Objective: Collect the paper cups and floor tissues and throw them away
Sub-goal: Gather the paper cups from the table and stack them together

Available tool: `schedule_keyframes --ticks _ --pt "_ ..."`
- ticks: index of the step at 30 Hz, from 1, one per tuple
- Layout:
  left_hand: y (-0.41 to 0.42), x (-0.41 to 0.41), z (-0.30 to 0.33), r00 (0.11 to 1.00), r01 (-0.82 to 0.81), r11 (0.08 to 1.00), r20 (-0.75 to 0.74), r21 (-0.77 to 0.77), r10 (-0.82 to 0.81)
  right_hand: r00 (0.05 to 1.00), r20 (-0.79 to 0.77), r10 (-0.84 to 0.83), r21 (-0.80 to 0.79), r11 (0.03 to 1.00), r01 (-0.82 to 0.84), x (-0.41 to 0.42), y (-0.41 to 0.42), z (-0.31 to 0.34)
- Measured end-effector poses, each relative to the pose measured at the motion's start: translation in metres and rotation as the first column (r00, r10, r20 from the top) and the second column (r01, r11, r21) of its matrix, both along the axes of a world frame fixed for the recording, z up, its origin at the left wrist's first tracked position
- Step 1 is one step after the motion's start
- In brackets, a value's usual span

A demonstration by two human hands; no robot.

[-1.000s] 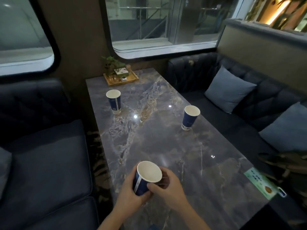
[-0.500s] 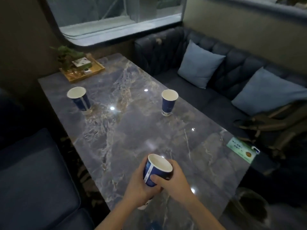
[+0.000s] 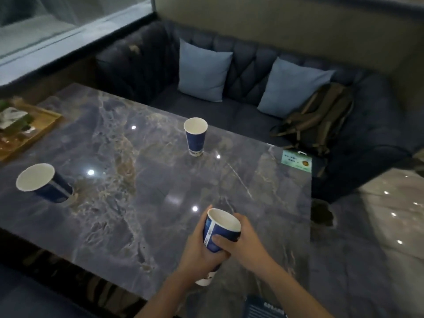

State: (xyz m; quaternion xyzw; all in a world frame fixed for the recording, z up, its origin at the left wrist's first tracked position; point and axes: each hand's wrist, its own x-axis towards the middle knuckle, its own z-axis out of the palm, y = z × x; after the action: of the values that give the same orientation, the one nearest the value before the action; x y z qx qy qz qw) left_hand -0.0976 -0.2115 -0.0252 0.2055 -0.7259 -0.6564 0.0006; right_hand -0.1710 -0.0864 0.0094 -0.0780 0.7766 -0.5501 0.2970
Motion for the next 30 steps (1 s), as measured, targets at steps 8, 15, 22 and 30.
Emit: schedule_keyframes --ticks 8,15,22,30 --pt "-0.010 0.011 0.010 0.999 0.041 0.996 -0.011 -0.080 -0.042 0.997 -0.078 -0.028 -0.005 1.000 0.028 0.014 -0.005 0.000" --pt "-0.036 0.037 0.019 0.996 -0.086 0.967 -0.025 -0.240 0.082 0.992 -0.083 0.096 -0.156 0.982 -0.108 0.023 -0.033 -0.003" --pt "-0.085 0.027 0.007 0.995 -0.101 0.967 -0.046 -0.233 0.092 0.990 -0.050 0.129 -0.172 0.976 -0.135 0.012 -0.063 -0.012" --pt "-0.202 0.005 -0.016 0.999 -0.052 0.986 -0.013 -0.158 0.050 0.991 -0.056 -0.124 -0.022 0.992 0.123 -0.027 -0.154 -0.024"
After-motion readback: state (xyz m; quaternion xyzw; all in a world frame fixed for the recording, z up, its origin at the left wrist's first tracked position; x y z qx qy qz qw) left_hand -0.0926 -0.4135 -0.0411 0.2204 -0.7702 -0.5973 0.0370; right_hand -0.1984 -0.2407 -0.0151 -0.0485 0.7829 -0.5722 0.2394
